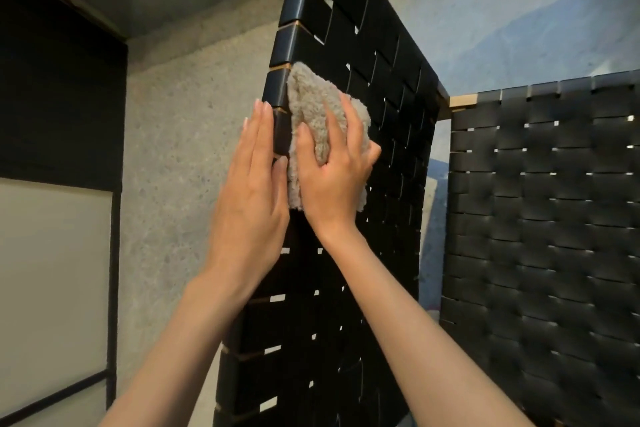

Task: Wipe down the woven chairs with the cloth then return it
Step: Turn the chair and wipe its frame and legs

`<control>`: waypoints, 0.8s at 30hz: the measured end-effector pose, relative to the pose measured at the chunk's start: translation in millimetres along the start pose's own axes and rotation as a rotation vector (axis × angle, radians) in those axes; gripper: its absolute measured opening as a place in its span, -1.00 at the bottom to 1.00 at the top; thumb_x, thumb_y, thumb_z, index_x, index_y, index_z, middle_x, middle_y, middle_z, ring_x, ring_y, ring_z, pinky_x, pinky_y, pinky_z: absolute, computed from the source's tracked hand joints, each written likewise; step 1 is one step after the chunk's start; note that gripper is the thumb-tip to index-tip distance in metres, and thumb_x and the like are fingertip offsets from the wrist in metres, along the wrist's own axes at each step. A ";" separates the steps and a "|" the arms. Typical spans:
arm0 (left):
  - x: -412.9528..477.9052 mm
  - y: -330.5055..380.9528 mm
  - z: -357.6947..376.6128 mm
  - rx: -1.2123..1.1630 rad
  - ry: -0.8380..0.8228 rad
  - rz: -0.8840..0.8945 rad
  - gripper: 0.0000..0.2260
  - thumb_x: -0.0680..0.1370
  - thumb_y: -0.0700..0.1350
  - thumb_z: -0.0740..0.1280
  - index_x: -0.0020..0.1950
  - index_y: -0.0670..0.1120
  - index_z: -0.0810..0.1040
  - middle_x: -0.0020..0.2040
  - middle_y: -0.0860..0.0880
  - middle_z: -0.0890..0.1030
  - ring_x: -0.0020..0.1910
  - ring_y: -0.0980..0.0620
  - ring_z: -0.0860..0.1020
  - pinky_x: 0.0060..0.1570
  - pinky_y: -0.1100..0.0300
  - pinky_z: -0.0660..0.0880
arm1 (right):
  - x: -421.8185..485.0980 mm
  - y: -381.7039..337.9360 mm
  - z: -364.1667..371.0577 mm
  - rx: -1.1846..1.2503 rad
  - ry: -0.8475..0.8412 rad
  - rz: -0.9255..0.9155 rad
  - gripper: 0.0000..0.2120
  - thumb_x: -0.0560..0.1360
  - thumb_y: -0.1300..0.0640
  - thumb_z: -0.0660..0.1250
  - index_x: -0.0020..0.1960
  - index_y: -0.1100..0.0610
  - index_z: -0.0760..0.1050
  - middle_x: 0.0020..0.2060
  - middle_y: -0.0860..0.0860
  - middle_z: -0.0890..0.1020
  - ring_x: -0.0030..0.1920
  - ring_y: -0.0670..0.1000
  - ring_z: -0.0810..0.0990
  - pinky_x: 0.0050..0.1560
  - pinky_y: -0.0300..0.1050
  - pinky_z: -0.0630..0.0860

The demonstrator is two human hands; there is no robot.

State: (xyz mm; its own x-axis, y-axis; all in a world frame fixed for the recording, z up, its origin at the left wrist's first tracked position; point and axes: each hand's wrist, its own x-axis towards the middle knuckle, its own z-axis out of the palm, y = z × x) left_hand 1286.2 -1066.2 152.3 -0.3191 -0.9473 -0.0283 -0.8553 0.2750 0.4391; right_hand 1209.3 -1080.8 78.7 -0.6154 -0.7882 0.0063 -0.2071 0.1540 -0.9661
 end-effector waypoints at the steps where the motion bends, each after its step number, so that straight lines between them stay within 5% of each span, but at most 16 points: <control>1: 3.7 1.7 1.2 0.019 0.007 0.003 -0.50 0.66 -0.10 0.07 0.55 0.01 -0.06 0.55 0.11 -0.01 0.51 0.24 -0.04 0.47 0.32 -0.02 | -0.2 12.0 -0.4 0.001 0.017 0.058 -0.54 0.52 -0.12 0.18 0.37 0.01 0.41 0.39 -0.02 0.37 0.16 0.06 0.32 0.05 -0.06 0.43; 5: 17.6 8.7 7.8 0.140 0.022 0.030 -0.48 0.65 -0.10 0.07 0.56 -0.01 -0.09 0.57 0.07 -0.05 0.52 0.18 -0.07 0.43 0.37 -0.06 | 7.0 71.1 -7.0 -0.001 0.052 0.286 -0.51 0.51 -0.15 0.17 0.38 0.01 0.34 0.34 0.04 0.39 0.22 0.11 0.33 0.11 0.13 0.47; 10: 24.4 11.5 13.2 0.265 0.086 0.050 -0.44 0.63 -0.07 0.11 0.56 -0.05 -0.08 0.57 0.02 0.00 0.53 0.12 0.01 0.43 0.27 0.10 | 17.6 161.2 -25.5 -0.101 0.042 0.682 -0.55 0.60 -0.14 0.10 0.45 -0.03 0.26 0.41 -0.02 0.31 0.35 0.16 0.22 0.19 0.06 0.31; 13: 24.7 11.6 15.0 0.268 0.094 0.057 -0.45 0.62 -0.05 0.10 0.56 -0.06 -0.07 0.57 0.02 0.02 0.52 0.15 0.00 0.31 0.58 -0.07 | 25.8 196.6 -33.3 -0.164 -0.012 0.882 -0.52 0.62 -0.15 0.00 0.50 -0.04 0.18 0.48 -0.04 0.22 0.41 0.21 0.15 0.33 0.16 0.20; 19: 24.5 10.5 14.6 0.298 0.096 0.064 -0.45 0.62 -0.04 0.08 0.56 -0.09 -0.06 0.57 0.01 0.02 0.53 0.12 0.01 0.26 0.65 -0.09 | 29.9 222.2 -40.9 -0.158 -0.051 1.048 -0.50 0.64 -0.12 -0.06 0.51 0.06 0.18 0.48 0.11 0.24 0.46 0.25 0.12 0.41 0.09 0.06; 24: 24.6 10.9 13.5 0.248 0.074 0.042 -0.46 0.63 -0.05 0.09 0.56 -0.07 -0.07 0.57 0.03 -0.02 0.53 0.13 -0.02 0.40 0.42 -0.03 | 18.4 196.1 -39.6 -0.118 -0.011 1.002 -0.52 0.63 -0.11 0.02 0.51 0.01 0.21 0.45 0.07 0.28 0.44 0.25 0.14 0.36 0.12 0.18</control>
State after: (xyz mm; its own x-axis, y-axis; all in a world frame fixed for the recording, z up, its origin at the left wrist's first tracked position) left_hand 1263.5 -1084.3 144.3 -0.3335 -0.9411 0.0554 -0.9187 0.3376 0.2048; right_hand 1127.2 -1041.5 -100.4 -0.5402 -0.2686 -0.7975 0.3274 0.8059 -0.4932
